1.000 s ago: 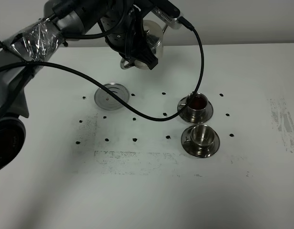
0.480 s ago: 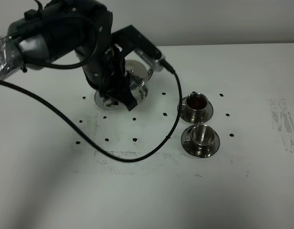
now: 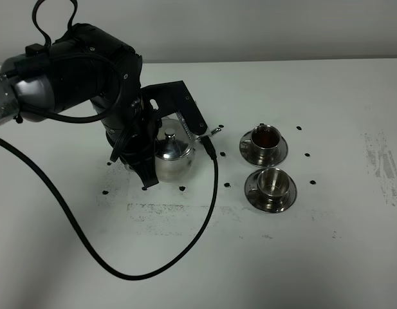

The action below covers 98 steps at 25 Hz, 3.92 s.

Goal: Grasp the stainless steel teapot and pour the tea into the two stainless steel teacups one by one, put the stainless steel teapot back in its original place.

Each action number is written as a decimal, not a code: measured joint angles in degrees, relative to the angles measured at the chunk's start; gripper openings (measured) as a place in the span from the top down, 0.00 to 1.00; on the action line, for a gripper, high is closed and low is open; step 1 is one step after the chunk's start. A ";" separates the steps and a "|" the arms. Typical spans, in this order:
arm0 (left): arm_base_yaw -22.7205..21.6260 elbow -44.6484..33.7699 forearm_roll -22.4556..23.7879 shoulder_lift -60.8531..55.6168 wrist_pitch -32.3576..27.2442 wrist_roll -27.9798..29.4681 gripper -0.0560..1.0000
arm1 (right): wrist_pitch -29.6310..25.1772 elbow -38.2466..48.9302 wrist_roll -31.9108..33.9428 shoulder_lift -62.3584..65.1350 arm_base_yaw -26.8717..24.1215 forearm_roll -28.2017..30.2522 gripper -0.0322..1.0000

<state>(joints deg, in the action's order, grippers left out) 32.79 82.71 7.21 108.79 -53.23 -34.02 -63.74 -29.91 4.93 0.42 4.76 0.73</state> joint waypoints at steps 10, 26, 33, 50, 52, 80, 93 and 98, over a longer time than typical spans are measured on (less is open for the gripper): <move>1.73 0.00 6.26 0.00 4.08 -11.81 0.77 | 0.00 0.00 0.00 0.00 0.00 0.00 0.46; 6.77 3.04 13.14 5.73 9.14 -16.96 0.77 | 0.00 0.00 0.00 0.00 0.00 0.00 0.46; 8.13 3.26 16.29 5.95 11.30 -17.29 0.77 | 0.00 0.00 0.00 0.00 0.00 0.00 0.46; 11.38 3.41 22.98 5.95 14.15 -17.41 0.77 | 0.00 0.00 0.00 0.00 0.00 0.00 0.46; 11.38 3.41 23.30 6.06 14.27 -17.41 0.77 | 0.00 0.00 0.00 0.00 0.00 0.00 0.46; 14.25 3.47 32.96 9.70 15.13 -12.95 0.77 | 0.00 0.00 0.00 0.00 0.00 0.00 0.46; 15.20 3.47 36.10 9.70 14.95 -12.73 0.77 | 0.00 0.00 0.00 0.00 0.00 0.00 0.46; 15.27 3.47 36.88 9.70 14.82 -12.69 0.77 | 0.00 0.00 0.00 0.00 0.00 0.00 0.46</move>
<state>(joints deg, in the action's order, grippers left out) 48.05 86.18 44.09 118.49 -38.41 -46.71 -63.74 -29.91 4.93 0.42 4.76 0.73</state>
